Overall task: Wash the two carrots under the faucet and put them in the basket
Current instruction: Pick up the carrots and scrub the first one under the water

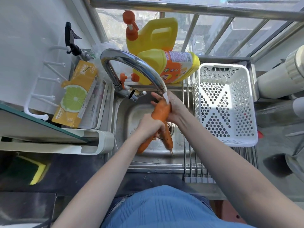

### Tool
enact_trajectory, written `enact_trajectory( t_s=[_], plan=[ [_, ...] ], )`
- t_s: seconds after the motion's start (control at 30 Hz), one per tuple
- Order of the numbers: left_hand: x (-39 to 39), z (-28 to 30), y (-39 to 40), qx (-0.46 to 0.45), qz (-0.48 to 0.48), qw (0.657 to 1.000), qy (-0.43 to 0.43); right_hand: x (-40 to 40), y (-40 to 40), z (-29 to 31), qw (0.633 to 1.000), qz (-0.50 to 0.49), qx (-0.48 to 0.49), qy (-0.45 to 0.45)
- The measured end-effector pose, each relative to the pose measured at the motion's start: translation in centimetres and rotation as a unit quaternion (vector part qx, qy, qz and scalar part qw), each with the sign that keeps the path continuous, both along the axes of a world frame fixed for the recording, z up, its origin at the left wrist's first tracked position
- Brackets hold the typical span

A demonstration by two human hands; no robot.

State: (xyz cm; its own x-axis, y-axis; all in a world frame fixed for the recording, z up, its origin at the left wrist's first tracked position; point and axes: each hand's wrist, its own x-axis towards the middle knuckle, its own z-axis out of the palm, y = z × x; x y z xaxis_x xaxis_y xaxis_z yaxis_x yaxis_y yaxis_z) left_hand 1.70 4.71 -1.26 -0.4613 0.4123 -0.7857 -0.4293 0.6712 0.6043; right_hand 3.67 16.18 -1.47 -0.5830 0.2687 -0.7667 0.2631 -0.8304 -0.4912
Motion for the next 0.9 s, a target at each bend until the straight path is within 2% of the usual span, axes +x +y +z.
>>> enact_trajectory(
  t_s=[0.07, 0.13, 0.23, 0.3, 0.37, 0.43, 0.47, 0.53, 0.6, 0.7, 0.8, 0.83, 0.9],
  plan=[
    [0.8, -0.4, 0.0, -0.075, -0.073, 0.977, 0.185, -0.2, -0.4, -0.5, 0.998, -0.035, 0.009, -0.044],
    [1.5, -0.1, -0.1, -0.13, -0.13, 0.94, 0.287, -0.5, -0.8, -1.1, 0.992, -0.065, 0.035, -0.106],
    [1.9, 0.1, 0.1, -0.172, -0.171, 0.902, 0.357, -0.5, -0.5, -1.9, 0.981, -0.08, 0.054, -0.17],
    [1.5, 0.2, 0.0, -0.175, -0.173, 0.901, 0.358, -0.4, -0.3, -1.3, 0.986, -0.056, 0.027, -0.152],
    [0.8, 0.6, 0.0, -0.132, -0.145, 0.937, 0.289, -0.4, 0.0, -0.4, 0.996, -0.022, 0.0, -0.089],
    [0.3, 1.2, 0.1, -0.046, -0.06, 0.986, 0.146, -0.1, 0.7, -0.1, 1.0, 0.01, -0.007, -0.018],
    [0.3, 1.5, 0.2, -0.005, -0.009, 0.998, 0.056, 0.1, 0.9, 0.1, 1.0, 0.022, -0.013, 0.017],
    [0.3, 2.0, 0.1, 0.058, 0.054, 0.993, -0.089, 0.1, 1.3, 0.0, 0.997, 0.034, -0.039, 0.06],
    [0.2, 2.0, 0.1, 0.094, 0.056, 0.978, -0.176, -0.2, 1.5, -0.2, 0.996, 0.051, -0.035, 0.058],
    [-0.4, 1.9, -0.2, 0.141, 0.044, 0.957, -0.249, -0.1, 2.2, -0.3, 0.995, 0.05, -0.042, 0.076],
    [-1.0, 1.8, -1.2, 0.188, 0.054, 0.915, -0.353, 0.4, 2.9, -0.9, 0.991, -0.01, -0.082, 0.102],
    [-0.9, 1.8, -1.4, 0.185, 0.039, 0.908, -0.375, 0.4, 2.8, -1.0, 0.99, -0.029, -0.089, 0.101],
    [-0.4, 1.7, -1.3, 0.142, 0.02, 0.917, -0.372, 0.3, 2.5, -1.1, 0.994, -0.057, -0.064, 0.073]
  ],
)
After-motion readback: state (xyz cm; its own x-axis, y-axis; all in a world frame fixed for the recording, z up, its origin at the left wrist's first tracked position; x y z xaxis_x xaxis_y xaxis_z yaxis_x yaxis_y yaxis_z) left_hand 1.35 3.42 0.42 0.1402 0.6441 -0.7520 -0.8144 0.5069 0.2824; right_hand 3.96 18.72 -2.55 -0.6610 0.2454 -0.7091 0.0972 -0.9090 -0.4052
